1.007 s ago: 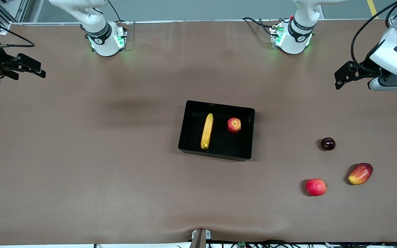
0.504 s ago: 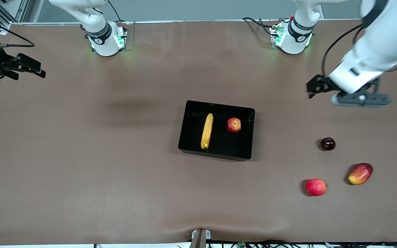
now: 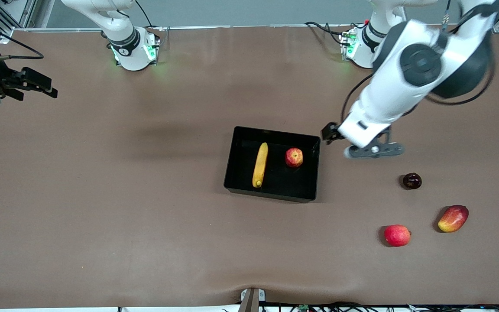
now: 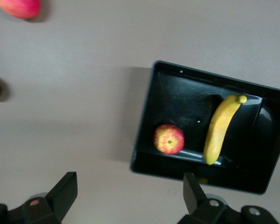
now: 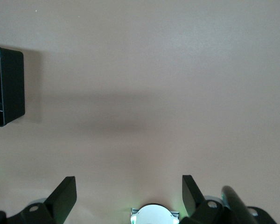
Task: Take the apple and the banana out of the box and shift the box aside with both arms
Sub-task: 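Reach the left gripper into the black box toward the red apple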
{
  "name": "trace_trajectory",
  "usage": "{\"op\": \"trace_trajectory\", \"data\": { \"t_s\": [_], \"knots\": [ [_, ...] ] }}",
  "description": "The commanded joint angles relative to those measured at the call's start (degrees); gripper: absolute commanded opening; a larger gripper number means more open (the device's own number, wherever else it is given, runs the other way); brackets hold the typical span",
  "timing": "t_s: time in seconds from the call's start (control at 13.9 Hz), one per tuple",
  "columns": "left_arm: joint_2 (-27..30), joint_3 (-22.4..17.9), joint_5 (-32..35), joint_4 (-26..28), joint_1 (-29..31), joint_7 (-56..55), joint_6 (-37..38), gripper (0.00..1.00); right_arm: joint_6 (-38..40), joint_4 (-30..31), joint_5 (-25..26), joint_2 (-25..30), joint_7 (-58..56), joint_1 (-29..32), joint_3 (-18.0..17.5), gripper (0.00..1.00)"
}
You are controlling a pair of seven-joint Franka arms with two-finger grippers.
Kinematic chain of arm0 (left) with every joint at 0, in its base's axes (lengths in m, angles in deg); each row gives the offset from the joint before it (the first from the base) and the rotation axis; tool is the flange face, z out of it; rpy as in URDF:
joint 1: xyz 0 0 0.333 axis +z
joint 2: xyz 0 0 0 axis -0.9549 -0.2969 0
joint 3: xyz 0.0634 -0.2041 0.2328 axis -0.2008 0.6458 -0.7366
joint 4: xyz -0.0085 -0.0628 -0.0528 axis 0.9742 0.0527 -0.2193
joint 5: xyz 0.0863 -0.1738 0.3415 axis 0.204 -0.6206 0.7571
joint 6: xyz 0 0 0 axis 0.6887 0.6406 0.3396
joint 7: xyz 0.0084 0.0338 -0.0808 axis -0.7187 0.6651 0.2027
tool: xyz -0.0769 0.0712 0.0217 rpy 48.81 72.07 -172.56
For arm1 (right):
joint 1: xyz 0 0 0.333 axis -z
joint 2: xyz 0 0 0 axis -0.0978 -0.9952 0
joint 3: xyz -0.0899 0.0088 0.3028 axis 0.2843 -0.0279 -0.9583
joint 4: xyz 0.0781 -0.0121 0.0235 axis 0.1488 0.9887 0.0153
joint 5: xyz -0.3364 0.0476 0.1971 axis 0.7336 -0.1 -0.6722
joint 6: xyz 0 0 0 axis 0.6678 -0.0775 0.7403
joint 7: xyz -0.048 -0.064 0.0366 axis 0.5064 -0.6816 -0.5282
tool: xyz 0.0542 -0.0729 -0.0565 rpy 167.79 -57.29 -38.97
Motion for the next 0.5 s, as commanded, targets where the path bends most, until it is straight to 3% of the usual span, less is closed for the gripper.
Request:
{"op": "trace_trajectory", "data": {
  "t_s": [0.0, 0.43],
  "knots": [
    [-0.7, 0.0, 1.8, 5.1, -1.8, -4.1, -7.7, 1.0, 0.1, -0.1, -1.0, 0.6, 0.1, 0.5, -0.2, 1.0],
    [-8.1, 0.0, 7.9, 9.9, -6.4, -12.9, -20.0, 1.0, 0.1, 0.0, -1.0, 0.6, 0.1, 0.5, -0.2, 1.0]
  ]
}}
